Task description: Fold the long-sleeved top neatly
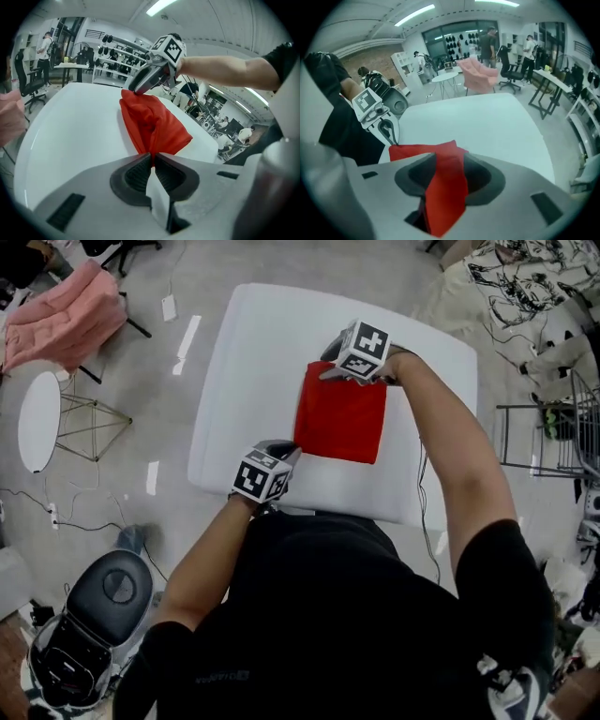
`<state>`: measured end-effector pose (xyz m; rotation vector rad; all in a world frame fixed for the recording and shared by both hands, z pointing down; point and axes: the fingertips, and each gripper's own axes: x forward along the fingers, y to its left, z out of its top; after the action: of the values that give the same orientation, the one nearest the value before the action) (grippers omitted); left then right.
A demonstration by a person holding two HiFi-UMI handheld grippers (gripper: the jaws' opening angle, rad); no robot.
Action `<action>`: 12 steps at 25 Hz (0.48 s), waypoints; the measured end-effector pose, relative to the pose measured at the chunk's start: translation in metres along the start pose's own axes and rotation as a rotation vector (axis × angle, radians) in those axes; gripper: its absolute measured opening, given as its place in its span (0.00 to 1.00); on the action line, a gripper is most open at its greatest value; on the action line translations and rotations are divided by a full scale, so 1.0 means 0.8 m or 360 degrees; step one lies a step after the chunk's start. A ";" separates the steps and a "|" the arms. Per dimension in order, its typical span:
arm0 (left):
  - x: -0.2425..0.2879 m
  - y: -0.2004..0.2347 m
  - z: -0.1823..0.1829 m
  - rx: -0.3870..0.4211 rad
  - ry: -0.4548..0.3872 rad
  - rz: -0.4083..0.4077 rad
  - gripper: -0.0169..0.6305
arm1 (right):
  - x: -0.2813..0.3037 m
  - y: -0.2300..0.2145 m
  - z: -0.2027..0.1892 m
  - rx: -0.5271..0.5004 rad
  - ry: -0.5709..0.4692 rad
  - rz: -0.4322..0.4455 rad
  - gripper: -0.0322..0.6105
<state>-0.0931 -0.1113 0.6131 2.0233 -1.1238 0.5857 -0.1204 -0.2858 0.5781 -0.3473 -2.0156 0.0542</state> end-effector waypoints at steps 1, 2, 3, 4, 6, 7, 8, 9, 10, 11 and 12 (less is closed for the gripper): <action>0.005 -0.009 0.002 0.0019 0.0007 0.0013 0.07 | -0.002 0.002 -0.010 -0.0015 0.0032 0.0051 0.34; 0.005 -0.005 0.001 0.0033 0.0014 0.0026 0.07 | 0.004 0.001 -0.007 -0.0024 0.0050 0.0098 0.33; 0.001 0.009 -0.002 0.0037 0.0019 0.0040 0.07 | 0.016 -0.002 0.005 -0.0024 0.0056 0.0140 0.28; -0.005 0.028 -0.007 0.0027 0.0022 0.0054 0.07 | 0.029 -0.006 0.023 -0.0010 0.0047 0.0173 0.22; -0.013 0.055 -0.017 -0.0037 0.0022 0.0078 0.07 | 0.043 -0.017 0.055 0.0078 -0.0066 0.0228 0.10; -0.013 0.060 -0.023 -0.0088 0.0020 0.0086 0.07 | 0.041 -0.021 0.068 0.0154 -0.0178 0.0262 0.09; -0.012 0.062 -0.028 -0.0146 0.0016 0.0091 0.07 | 0.035 -0.026 0.080 0.0243 -0.0304 0.0298 0.09; -0.011 0.062 -0.034 -0.0210 0.0007 0.0092 0.07 | 0.028 -0.030 0.088 0.0331 -0.0418 0.0332 0.09; -0.010 0.062 -0.038 -0.0281 -0.0007 0.0085 0.07 | 0.023 -0.032 0.092 0.0405 -0.0495 0.0359 0.09; -0.011 0.063 -0.042 -0.0355 -0.0023 0.0070 0.07 | 0.023 -0.034 0.092 0.0452 -0.0528 0.0371 0.09; -0.012 0.065 -0.044 -0.0422 -0.0036 0.0051 0.06 | 0.028 -0.037 0.091 0.0474 -0.0526 0.0365 0.09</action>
<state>-0.1436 -0.0966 0.6486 1.7911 -1.1826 0.4067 -0.2002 -0.2996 0.5700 -0.3954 -2.2412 0.5819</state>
